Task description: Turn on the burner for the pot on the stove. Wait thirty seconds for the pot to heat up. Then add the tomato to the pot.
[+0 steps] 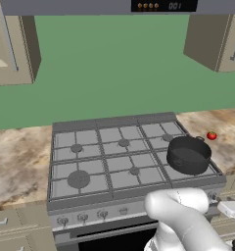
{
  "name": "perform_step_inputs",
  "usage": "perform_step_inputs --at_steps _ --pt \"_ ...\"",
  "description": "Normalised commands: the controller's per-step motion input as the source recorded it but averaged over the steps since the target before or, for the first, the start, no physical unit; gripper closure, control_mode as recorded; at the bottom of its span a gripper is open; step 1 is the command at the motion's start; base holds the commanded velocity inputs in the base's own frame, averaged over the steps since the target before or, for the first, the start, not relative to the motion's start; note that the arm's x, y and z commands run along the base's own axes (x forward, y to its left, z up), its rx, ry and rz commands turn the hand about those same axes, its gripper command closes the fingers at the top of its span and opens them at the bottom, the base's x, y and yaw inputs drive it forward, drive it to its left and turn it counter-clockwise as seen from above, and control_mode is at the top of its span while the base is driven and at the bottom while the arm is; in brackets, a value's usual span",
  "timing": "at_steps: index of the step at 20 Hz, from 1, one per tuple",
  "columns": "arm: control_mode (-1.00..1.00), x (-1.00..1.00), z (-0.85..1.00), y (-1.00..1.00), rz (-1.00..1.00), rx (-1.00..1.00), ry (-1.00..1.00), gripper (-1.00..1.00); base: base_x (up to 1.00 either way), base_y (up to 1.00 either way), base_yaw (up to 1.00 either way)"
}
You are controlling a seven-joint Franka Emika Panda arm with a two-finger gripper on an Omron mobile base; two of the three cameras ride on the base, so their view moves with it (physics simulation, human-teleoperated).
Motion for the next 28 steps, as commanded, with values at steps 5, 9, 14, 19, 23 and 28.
perform_step_inputs --at_steps 5,9,14,19,23,28 --pt "-1.0 0.19 -0.07 0.0 -0.04 0.0 0.0 -1.0 0.0 0.0 0.0" --pt "-1.0 0.22 -0.14 0.0 -0.03 0.0 0.0 -1.0 0.0 0.0 0.0" --pt "-1.0 0.17 -0.19 0.0 -0.03 0.0 0.01 -1.0 0.0 0.0 0.0" --pt "-1.0 0.19 -0.19 0.0 -0.03 0.0 0.02 -1.0 0.0 0.0 0.0" --pt "-1.0 0.22 -0.19 0.0 -0.02 0.0 0.02 -1.0 0.0 0.0 0.0" --pt "-1.0 0.24 -0.19 0.04 -0.02 0.0 0.03 -1.0 0.0 0.0 0.0"
